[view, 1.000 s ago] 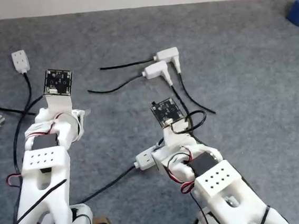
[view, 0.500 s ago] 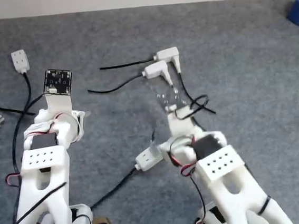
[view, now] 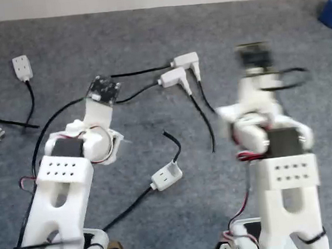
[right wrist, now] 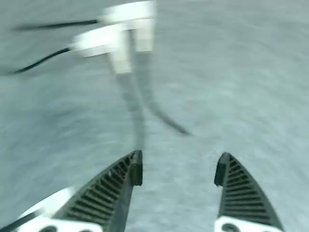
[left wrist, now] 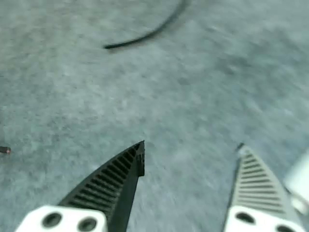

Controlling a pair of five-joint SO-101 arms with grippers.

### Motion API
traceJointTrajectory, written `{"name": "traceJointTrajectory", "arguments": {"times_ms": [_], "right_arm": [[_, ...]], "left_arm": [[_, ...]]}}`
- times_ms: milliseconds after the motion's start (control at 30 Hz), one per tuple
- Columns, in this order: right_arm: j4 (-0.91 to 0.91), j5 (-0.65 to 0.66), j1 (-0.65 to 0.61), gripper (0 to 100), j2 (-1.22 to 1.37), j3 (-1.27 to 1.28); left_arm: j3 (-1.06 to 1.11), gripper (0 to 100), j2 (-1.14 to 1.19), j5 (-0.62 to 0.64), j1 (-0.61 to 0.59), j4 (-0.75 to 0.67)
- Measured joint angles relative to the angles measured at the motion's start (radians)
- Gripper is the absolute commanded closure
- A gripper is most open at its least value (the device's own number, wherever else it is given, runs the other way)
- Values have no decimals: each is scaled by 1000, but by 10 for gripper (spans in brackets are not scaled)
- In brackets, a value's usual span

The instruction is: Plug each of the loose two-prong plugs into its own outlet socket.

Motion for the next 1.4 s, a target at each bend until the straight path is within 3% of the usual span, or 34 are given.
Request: {"name": "traceJointTrajectory", "arguments": {"times_ms": [167,300,433,767,833,900,1000,1133,1400], "right_arm": [[-117,12,173,759,2,290],[-206,71,204,759,2,496],[-238,123,293,759,2,512],[-239,137,376,759,2,516],[-239,137,376,759,2,516],[-239,137,374,759,2,516],[-239,137,374,759,2,522],[-239,137,374,759,2,523],[-239,137,334,759,2,528]], "left_arm": [[-176,671,0,0,175,333],[-176,671,38,-52,305,358],[-160,713,190,-95,385,269],[-361,742,776,-153,400,190],[-402,835,829,-153,400,193],[-430,989,862,-152,400,195],[-466,994,884,-150,408,199],[-578,994,899,-160,410,305],[-1073,989,930,-196,402,569]]}}
